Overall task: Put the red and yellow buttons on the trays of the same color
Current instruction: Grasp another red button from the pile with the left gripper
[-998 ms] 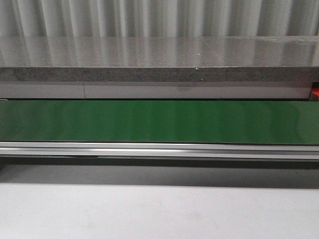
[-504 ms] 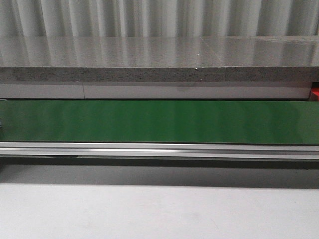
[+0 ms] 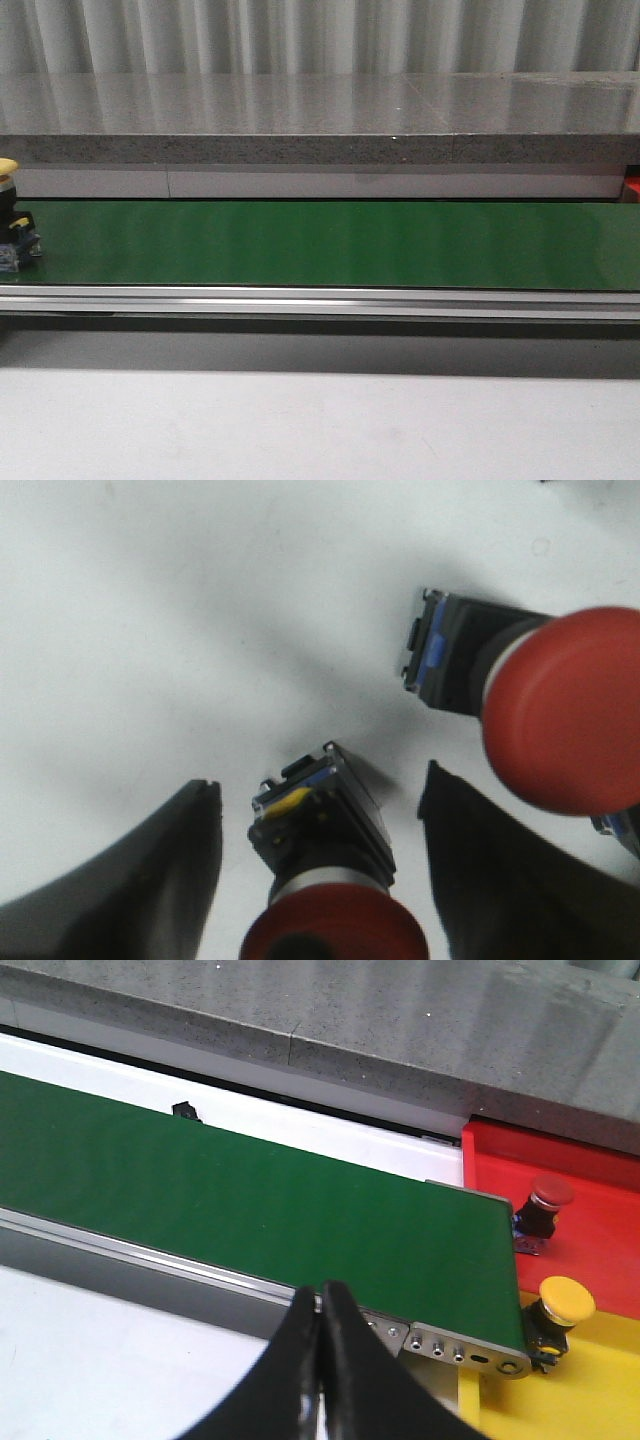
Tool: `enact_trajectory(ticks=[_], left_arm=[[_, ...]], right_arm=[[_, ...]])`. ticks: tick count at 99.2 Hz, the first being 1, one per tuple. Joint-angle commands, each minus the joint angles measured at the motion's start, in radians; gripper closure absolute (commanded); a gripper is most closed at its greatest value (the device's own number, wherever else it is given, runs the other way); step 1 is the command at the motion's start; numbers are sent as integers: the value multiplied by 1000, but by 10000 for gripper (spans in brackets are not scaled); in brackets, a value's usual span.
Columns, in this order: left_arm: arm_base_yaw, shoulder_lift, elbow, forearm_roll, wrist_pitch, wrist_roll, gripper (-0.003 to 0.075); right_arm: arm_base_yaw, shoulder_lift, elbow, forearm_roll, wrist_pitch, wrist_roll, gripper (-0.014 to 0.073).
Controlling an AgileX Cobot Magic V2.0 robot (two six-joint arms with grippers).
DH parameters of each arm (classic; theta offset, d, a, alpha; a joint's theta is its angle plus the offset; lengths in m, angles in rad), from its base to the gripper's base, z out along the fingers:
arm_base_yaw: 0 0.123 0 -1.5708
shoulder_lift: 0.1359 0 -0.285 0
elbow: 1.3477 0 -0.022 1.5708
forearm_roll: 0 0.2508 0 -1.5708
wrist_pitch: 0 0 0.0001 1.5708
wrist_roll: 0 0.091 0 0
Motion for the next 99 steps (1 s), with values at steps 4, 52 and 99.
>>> enact_trajectory(ticks=[4,52,99], left_arm=[[2,-44,-24,-5,27,-9,510],[-43,-244,-52,-3,81,52,645],[-388,-294,-151,56,190,125,645]], right_arm=[[3,13,-21,4,-70,-3,661],[3,13,-21,4,-70,-3,661],[3,13,-21,4,-70,-3,661]])
